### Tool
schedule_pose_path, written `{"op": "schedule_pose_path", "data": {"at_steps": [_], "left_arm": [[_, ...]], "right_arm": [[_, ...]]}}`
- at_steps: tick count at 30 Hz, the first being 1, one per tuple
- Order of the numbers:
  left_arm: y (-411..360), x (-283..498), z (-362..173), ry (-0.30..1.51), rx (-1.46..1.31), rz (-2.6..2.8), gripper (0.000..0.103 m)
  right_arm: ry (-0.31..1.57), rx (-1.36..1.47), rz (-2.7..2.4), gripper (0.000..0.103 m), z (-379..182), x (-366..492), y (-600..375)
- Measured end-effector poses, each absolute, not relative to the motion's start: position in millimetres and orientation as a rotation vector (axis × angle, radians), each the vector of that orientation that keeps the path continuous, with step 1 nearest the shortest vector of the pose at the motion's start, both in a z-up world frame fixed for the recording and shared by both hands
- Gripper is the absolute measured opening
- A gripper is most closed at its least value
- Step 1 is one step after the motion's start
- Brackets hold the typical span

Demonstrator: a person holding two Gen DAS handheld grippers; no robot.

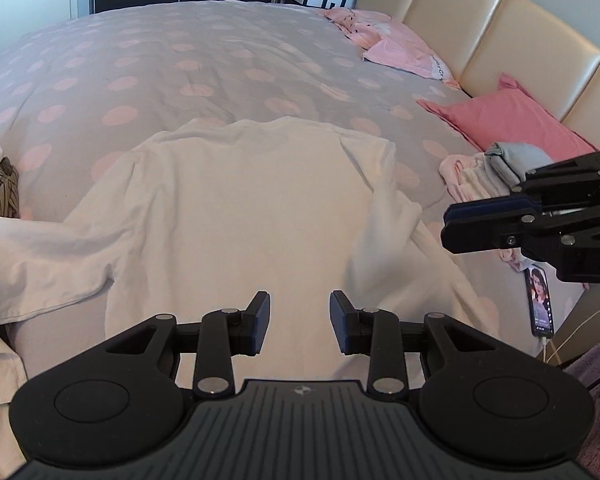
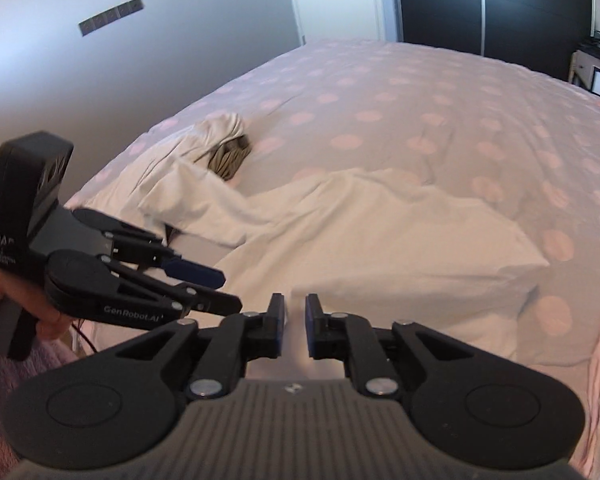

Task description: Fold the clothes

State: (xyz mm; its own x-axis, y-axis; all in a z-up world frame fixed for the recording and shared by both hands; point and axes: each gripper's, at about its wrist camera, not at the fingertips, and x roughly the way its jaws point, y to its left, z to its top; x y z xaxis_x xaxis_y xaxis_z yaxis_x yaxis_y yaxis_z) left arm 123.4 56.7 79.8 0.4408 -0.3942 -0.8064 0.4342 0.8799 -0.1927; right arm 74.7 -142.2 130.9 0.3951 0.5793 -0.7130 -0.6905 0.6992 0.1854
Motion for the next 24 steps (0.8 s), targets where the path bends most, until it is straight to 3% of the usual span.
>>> {"op": "schedule_pose_path", "data": {"at_steps": [2,7,10,16,24], "left_arm": [[56.3,121.6,76.4,0.99,0.067,-0.516,0.038],[44.7,120.8,59.3,1.011,0.103,-0.555,0.041],[33.3,122.2,39.8,1.041,0.132,-0.587,0.049],[13.4,124.9,-1.2,1.138,0.183,-0.622,0.049],[-41.7,95.8,-7.5,1.054,0.388,-0.723,0.049]], "right_arm": [[0.833,-0.138,0.799,0.026,132.4,76.5,-146.1],[0.811,-0.108,0.71,0.026,134.8,89.1,-171.8],[0.833,-0.115,0.62,0.026,120.7,102.6,-193.2],[0.901,-0.131,0.483,0.026,84.3,125.1,-230.4],[0.976,-0.143,0.403,0.026,37.8,146.6,-260.4]]}}
